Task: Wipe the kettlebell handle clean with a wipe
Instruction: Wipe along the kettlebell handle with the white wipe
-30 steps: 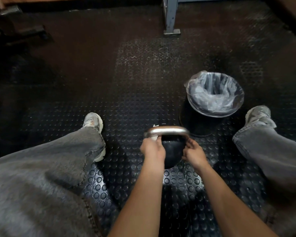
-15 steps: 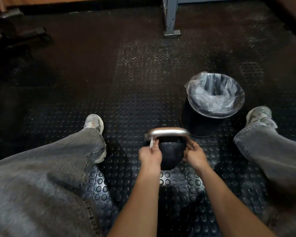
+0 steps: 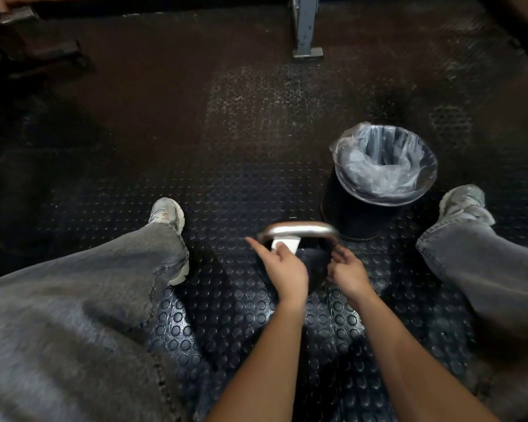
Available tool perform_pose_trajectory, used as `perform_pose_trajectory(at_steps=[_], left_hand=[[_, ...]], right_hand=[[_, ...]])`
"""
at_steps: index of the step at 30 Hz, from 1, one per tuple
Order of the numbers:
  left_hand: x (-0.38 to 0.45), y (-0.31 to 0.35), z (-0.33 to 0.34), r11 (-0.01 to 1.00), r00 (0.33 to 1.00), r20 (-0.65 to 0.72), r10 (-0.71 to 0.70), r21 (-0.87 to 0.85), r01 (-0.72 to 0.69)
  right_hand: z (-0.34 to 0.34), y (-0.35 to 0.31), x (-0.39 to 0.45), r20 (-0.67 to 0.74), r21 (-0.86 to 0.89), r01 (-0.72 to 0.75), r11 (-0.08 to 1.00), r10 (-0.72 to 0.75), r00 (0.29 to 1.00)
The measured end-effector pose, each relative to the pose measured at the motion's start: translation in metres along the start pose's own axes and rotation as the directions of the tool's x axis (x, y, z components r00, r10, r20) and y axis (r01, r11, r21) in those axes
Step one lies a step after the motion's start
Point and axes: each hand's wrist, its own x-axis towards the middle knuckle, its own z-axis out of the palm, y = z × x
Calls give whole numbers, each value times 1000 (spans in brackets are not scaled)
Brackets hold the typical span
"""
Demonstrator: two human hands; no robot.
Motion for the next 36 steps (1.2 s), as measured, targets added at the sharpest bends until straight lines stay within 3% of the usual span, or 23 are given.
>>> perform_pose_trajectory(at_steps=[1,3,4,7,9,10,13,15,16,20,23,25,28,30,32,34,36], left_hand=[[9,6,1,987,996,-39,-77,-144,70],[25,11,0,868,964,-74,-254,-458,194],[28,13,-5,848,951,-74,-300,-477,231],[32,4,-27,942,941,-82,-328,-104,319],[31,-1,-30,924,924,6,-382,-20,382],[32,-3,-30,942,942,41,-334,39,333],[32,14,-6,946,947,-47,-317,-92,312],[10,22,7,921,963,-8,-270,-292,256],[2,18,11,923,971,-15,-239,-315,222],[-11,-6,6,980,994,0,-112,-163,110],[8,5,3,931,990,-52,-135,-350,108],[27,8,-1,863,964,-51,-260,-461,208],[43,-3,-20,936,936,-116,-331,-163,311],[46,-11,-28,931,931,-20,-365,-6,365],[46,-4,-28,927,927,-7,-375,-22,374],[40,8,-17,951,955,-28,-294,-103,290],[26,15,-3,928,965,19,-261,-271,256]], right_hand=[[0,-1,0,2,7,1,1000,-1,1000],[1,-2,0,5,11,4,1000,-4,1000],[1,-2,0,4,8,3,1000,-4,1000],[1,-1,-1,-1,0,-3,1000,3,1000],[1,-2,-2,-2,-12,-2,1000,2,1000],[1,-3,-2,1,-9,0,1000,0,1000],[1,-4,-3,-8,-6,3,1000,-3,1000],[1,-2,-2,-15,-18,11,1000,-12,1000],[1,0,-1,-15,-24,15,1000,-15,1000],[-1,0,0,-11,-27,12,1000,-12,1000],[0,-3,-3,-3,-10,2,1000,-2,1000],[0,-5,-5,5,-13,5,1000,-5,1000],[0,-4,-3,6,-20,2,1000,-2,1000],[-2,-3,-4,9,-23,-3,1000,3,1000],[-2,-2,-4,5,-22,-6,1000,6,1000],[-1,-1,-3,6,-23,-6,1000,6,1000],[-1,1,-3,8,-33,-7,999,7,1000]])
